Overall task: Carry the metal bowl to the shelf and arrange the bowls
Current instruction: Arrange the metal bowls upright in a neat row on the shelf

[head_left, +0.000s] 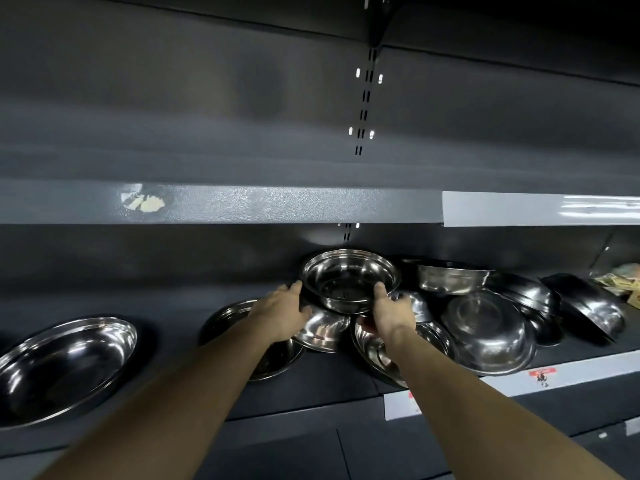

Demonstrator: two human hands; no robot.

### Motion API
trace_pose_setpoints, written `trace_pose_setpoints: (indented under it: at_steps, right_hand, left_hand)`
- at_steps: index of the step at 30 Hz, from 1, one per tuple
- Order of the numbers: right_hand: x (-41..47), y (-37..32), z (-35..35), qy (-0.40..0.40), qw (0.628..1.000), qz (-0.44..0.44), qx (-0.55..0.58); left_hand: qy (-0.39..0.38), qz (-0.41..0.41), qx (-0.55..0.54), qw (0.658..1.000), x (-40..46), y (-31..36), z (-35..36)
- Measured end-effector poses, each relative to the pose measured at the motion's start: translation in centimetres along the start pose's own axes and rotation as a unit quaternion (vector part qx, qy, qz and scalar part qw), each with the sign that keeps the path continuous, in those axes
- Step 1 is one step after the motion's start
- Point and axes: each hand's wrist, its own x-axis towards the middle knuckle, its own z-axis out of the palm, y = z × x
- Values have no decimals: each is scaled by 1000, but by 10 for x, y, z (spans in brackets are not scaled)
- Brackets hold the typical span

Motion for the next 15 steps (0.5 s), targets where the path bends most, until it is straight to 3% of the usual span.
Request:
trace_pose_setpoints:
  at_steps: [4, 15]
  right_hand:
    - [1, -3, 8, -18, 996, 10, 92]
    - [-25, -19, 34, 20, 995, -17, 97]
  left_hand:
    - [3, -7, 4, 1000, 2, -1, 1]
    - [38, -65, 53, 996, -24, -61, -29]
